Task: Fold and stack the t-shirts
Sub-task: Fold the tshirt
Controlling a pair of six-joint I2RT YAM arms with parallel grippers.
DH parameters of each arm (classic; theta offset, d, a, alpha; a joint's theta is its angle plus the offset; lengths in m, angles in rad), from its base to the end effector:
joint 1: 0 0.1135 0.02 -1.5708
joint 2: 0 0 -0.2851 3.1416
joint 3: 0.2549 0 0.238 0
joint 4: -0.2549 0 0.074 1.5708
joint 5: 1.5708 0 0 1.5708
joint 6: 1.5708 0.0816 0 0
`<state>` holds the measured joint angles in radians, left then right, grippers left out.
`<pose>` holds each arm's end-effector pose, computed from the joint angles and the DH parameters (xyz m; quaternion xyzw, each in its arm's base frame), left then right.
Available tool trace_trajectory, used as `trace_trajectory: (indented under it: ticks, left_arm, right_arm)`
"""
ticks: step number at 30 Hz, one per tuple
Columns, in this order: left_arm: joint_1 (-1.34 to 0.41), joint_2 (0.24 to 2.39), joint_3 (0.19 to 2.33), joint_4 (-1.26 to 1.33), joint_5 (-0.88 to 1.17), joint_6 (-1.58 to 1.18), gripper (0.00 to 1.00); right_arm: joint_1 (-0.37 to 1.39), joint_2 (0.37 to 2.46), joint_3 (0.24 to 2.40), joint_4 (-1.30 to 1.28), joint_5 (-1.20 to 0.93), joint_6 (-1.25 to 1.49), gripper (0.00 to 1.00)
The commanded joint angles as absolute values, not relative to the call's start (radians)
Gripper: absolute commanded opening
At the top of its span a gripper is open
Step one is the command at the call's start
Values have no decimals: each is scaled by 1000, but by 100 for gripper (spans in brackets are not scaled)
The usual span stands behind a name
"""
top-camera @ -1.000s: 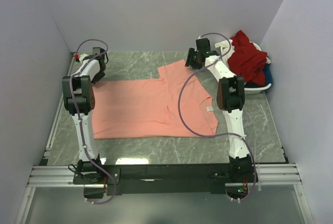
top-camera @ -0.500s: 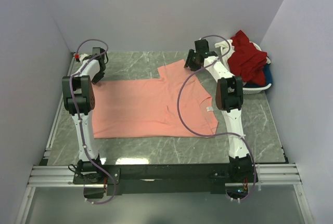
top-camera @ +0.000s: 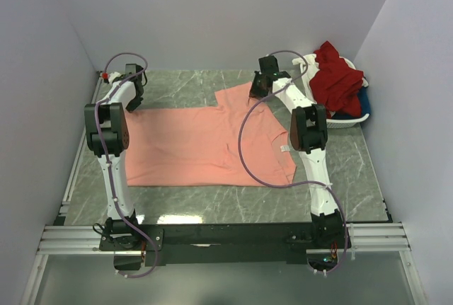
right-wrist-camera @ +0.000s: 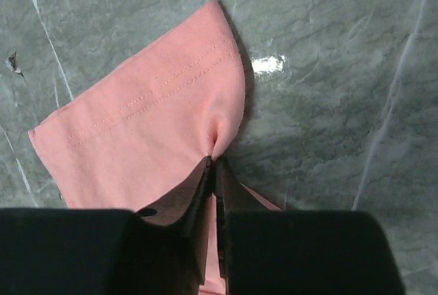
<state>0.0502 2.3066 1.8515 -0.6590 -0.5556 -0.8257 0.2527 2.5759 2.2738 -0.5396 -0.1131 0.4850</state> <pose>0.5050 0.0685 0.1489 -0.4535 0.8220 0.1650 0.3025 0.5803 0.1594 0.1394 0.0881 0.9288 0.1776 0.3130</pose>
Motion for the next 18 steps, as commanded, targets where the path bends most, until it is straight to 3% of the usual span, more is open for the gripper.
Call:
trace_trajectory:
  ticks: [1,8,18]
  left_arm:
    - [49,2270,1839,-629,-515,-811,5]
    - [49,2244,1847,-611,-505,-796,1]
    - [51,2201,1847,-592,-488,-779,1]
  right_arm:
    - [241,2534,2266,-531,-77,491,8]
    - [213,2448,2250,-492,-61,457,0]
    - [189,2321,2177,-457,-49,425,0]
